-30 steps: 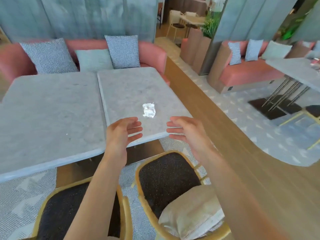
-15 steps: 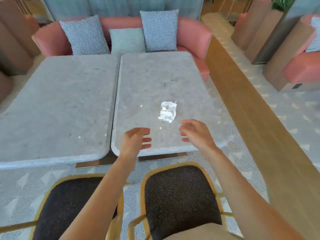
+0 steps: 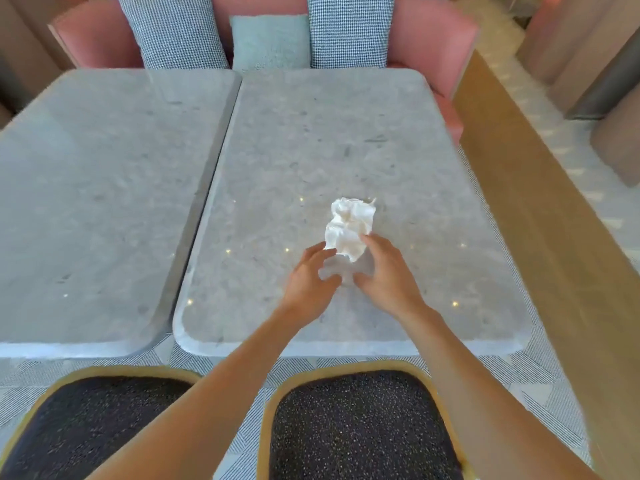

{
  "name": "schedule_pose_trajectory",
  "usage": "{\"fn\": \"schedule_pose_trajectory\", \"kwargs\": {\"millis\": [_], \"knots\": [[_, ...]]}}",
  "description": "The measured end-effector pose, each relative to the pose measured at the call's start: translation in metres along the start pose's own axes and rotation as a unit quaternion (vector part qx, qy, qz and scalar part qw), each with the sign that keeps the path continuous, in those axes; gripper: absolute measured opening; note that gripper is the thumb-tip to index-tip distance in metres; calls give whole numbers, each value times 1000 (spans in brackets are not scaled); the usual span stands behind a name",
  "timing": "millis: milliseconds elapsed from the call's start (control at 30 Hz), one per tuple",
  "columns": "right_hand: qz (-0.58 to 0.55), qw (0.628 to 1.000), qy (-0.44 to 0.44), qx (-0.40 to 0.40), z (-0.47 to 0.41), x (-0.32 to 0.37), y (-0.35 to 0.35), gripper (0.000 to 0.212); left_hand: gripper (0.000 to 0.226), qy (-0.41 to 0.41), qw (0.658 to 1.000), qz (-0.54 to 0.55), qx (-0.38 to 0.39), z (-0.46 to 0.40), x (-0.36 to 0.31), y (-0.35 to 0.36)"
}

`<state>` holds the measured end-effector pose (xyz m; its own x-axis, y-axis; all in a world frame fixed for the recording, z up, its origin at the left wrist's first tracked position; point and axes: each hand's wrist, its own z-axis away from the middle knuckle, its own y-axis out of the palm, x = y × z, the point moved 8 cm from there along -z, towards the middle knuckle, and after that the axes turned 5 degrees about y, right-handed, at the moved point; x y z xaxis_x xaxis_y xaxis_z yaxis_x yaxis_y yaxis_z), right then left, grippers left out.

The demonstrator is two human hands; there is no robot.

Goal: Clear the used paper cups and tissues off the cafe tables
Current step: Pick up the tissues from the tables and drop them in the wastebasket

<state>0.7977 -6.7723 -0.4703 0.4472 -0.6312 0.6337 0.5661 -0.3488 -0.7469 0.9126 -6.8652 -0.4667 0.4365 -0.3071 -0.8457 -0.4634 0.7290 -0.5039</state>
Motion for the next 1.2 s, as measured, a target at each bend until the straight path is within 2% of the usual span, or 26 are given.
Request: {"fn": "schedule_pose_trajectory", "kwargs": {"millis": [100,167,267,400,567,667,833,900,967,1033,1133,1200], "knots": [[64,998,-29,-7,-16,6,21,72,46,-14,999,23,-26,-5,15,1],[118,992,-27,-29,-20,9,29,60,45,-20,998,39,-38,-3,20,1],[107,992,-16,-64,-13,12,32,32,45,-34,995,73,-52,-1,29,-4],[96,993,-12,-68,10,13,39,27,55,-58,992,100,-48,8,38,-10],[-45,998,37,-11,39,20,45,15,54,-104,986,126,-16,29,45,-10],[-100,994,46,-4,57,38,39,23,45,-121,973,197,-27,49,40,-18],[-185,981,44,36,95,88,11,16,15,-77,961,253,-79,88,7,-67],[-217,975,49,-4,111,103,-6,8,13,-61,959,262,-88,103,-8,-93],[-207,977,42,-45,126,123,-23,18,12,-46,957,273,-85,118,-24,-118],[-230,972,40,-12,140,149,-27,22,11,-20,959,271,-80,134,-41,-144],[-311,948,21,64,170,202,-23,14,8,17,968,232,-98,158,-60,-185],[-327,944,-5,52,186,233,-25,15,8,34,967,221,-119,177,-70,-212]]}}
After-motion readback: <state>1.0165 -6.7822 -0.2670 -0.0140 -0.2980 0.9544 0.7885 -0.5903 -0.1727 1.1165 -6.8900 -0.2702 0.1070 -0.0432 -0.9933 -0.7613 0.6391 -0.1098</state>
